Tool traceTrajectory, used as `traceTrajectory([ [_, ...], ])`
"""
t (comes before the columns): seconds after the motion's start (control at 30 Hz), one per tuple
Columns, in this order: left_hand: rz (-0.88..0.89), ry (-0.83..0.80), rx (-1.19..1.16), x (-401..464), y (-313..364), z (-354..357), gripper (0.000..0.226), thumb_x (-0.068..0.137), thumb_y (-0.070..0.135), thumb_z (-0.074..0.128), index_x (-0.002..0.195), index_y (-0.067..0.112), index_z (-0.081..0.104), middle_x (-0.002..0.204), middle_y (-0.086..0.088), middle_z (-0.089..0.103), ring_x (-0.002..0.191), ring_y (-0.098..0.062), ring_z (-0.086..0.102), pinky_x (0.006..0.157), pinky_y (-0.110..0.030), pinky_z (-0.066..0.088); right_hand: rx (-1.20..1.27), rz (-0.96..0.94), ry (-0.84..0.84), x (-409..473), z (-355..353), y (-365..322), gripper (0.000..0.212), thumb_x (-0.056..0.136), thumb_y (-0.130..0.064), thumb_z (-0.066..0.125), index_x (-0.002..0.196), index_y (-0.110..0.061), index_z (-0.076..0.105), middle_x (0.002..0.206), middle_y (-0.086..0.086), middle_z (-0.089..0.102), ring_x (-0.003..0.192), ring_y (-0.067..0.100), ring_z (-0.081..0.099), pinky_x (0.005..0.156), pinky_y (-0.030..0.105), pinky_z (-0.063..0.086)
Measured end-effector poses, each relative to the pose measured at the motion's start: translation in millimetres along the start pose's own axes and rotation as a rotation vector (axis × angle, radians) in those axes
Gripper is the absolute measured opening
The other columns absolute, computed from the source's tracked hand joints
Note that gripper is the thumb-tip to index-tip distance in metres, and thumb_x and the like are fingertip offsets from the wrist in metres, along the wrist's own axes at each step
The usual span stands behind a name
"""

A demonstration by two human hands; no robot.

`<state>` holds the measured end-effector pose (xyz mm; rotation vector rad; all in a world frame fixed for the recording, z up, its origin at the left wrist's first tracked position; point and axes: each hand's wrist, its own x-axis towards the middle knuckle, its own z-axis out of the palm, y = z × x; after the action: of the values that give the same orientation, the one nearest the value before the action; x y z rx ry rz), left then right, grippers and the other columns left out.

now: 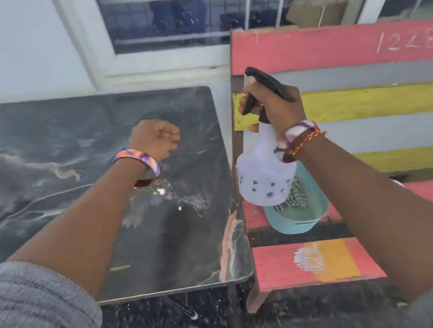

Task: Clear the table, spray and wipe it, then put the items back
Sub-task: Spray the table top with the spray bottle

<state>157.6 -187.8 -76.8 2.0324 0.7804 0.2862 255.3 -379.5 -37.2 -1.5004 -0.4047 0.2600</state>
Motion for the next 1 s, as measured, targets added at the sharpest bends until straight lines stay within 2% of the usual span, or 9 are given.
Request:
traceTrajectory([
  [0.07, 0.004, -0.014, 0.086, 4, -13, -25, 0.035, 0.080, -0.014, 0.042, 0.108, -0.007, 0.062, 0.084, -0.011, 0.071, 0.075, -0.019, 0.063, 0.061, -0.020, 0.051, -0.050, 0.092, 0.040, 14, 21, -9, 0.038, 0.084, -0.043, 0.064, 0.061, -0.013, 0.062, 0.044, -0.003, 0.060, 0.049, 0.016, 0.058, 0.045, 0.023, 0.048],
  [0.13, 0.020, -0.015, 0.182, 15, -27, -47, 0.034, 0.080, -0.014, 0.044, 0.107, -0.008, 0.063, 0.103, -0.022, 0.069, 0.093, -0.027, 0.064, 0.083, -0.032, 0.051, -0.100, 0.153, 0.068, 31, 41, -11, 0.044, 0.082, -0.046, 0.064, 0.055, -0.013, 0.057, 0.037, -0.003, 0.055, 0.041, 0.017, 0.054, 0.050, 0.029, 0.049],
  [0.23, 0.070, -0.012, 0.332, 36, -45, -82, 0.031, 0.079, -0.010, 0.050, 0.105, -0.004, 0.067, 0.112, -0.021, 0.069, 0.109, -0.031, 0.063, 0.096, -0.034, 0.046, -0.241, 0.180, 0.079, 58, 74, -8, 0.044, 0.081, -0.046, 0.063, 0.057, -0.010, 0.058, 0.053, 0.010, 0.061, 0.053, 0.027, 0.057, 0.055, 0.034, 0.050],
  [0.3, 0.106, -0.012, 0.398, 51, -56, -103, 0.030, 0.081, -0.007, 0.051, 0.106, -0.003, 0.067, 0.114, -0.020, 0.069, 0.113, -0.032, 0.061, 0.101, -0.035, 0.045, -0.367, 0.195, 0.062, 74, 98, -6, 0.046, 0.081, -0.049, 0.062, 0.062, -0.008, 0.060, 0.062, 0.016, 0.062, 0.053, 0.028, 0.058, 0.047, 0.026, 0.048],
  [0.47, 0.127, -0.084, 0.481, 95, -79, -148, 0.035, 0.083, -0.005, 0.048, 0.114, 0.000, 0.065, 0.121, -0.016, 0.066, 0.116, -0.028, 0.059, 0.103, -0.030, 0.041, -0.472, 0.233, 0.126, 109, 152, 2, 0.039, 0.082, -0.039, 0.066, 0.060, -0.011, 0.050, 0.046, 0.008, 0.046, 0.033, 0.018, 0.045, 0.034, 0.016, 0.034],
  [0.67, 0.126, -0.172, 0.547, 129, -116, -188, 0.039, 0.080, -0.007, 0.046, 0.112, 0.002, 0.065, 0.118, -0.017, 0.067, 0.114, -0.030, 0.061, 0.102, -0.035, 0.046, -0.465, 0.308, 0.078, 128, 206, 8, 0.041, 0.078, -0.044, 0.070, 0.060, -0.010, 0.054, 0.052, 0.012, 0.054, 0.045, 0.024, 0.049, 0.048, 0.028, 0.044],
  [0.73, 0.122, -0.187, 0.570, 132, -126, -200, 0.037, 0.081, -0.006, 0.047, 0.112, 0.002, 0.065, 0.119, -0.017, 0.067, 0.115, -0.030, 0.060, 0.102, -0.035, 0.046, -0.423, 0.366, 0.002, 126, 224, 5, 0.040, 0.080, -0.046, 0.067, 0.064, -0.011, 0.057, 0.048, 0.008, 0.058, 0.048, 0.024, 0.054, 0.052, 0.025, 0.045],
  [0.9, 0.106, -0.203, 0.669, 131, -149, -229, 0.031, 0.082, -0.003, 0.049, 0.106, -0.001, 0.068, 0.103, -0.018, 0.068, 0.100, -0.028, 0.063, 0.093, -0.032, 0.048, -0.370, 0.410, -0.136, 99, 274, 4, 0.039, 0.081, -0.048, 0.066, 0.071, -0.010, 0.060, 0.058, 0.009, 0.060, 0.049, 0.020, 0.057, 0.044, 0.018, 0.046],
  [1.0, 0.095, -0.201, 0.714, 120, -161, -246, 0.029, 0.082, -0.001, 0.051, 0.105, -0.001, 0.068, 0.111, -0.018, 0.069, 0.094, -0.030, 0.061, 0.089, -0.032, 0.049, -0.443, 0.324, -0.143, 74, 296, 12, 0.040, 0.079, -0.043, 0.070, 0.082, -0.004, 0.062, 0.052, 0.009, 0.056, 0.038, 0.017, 0.052, 0.036, 0.020, 0.044],
])
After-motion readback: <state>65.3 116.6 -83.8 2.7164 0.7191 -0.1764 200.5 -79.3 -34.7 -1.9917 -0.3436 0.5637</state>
